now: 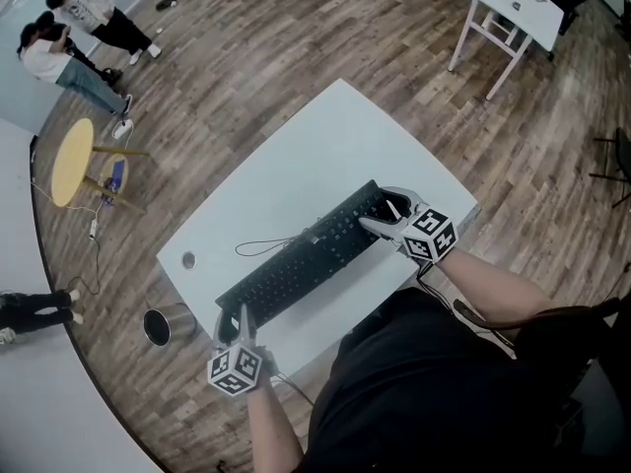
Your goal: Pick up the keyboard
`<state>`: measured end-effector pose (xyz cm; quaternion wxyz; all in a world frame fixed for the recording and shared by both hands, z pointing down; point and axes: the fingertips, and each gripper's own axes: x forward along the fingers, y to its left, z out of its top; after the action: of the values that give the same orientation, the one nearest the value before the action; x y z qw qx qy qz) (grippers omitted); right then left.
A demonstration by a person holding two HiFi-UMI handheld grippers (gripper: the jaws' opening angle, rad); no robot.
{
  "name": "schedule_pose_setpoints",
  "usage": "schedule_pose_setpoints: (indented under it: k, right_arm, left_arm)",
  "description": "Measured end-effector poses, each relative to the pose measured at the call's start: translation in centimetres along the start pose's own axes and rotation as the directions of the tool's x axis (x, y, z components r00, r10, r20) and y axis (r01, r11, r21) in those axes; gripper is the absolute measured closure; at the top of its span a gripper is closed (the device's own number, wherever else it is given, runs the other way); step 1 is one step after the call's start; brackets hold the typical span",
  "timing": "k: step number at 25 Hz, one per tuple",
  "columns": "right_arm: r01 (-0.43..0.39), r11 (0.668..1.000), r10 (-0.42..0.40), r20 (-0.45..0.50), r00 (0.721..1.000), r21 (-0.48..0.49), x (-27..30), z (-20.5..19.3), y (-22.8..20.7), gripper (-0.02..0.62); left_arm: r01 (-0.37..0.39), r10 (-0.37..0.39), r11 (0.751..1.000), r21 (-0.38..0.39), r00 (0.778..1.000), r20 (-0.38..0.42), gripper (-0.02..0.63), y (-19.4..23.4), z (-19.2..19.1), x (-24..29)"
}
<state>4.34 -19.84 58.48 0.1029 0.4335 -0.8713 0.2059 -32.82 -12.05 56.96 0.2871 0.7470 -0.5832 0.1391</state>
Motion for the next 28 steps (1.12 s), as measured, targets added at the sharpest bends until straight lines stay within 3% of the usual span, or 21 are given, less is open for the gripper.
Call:
schedule_pose_setpoints:
  k: [28]
  right_arm:
    - [0.008,0.998,0.002,0.178,0.984,-0.056,-0.7,8.2,0.6,0.27]
  left_arm:
    - [-0.006,-0.012,0.995,0.1,0.984,0.177,0.377,-1.5,8.5,-2.0]
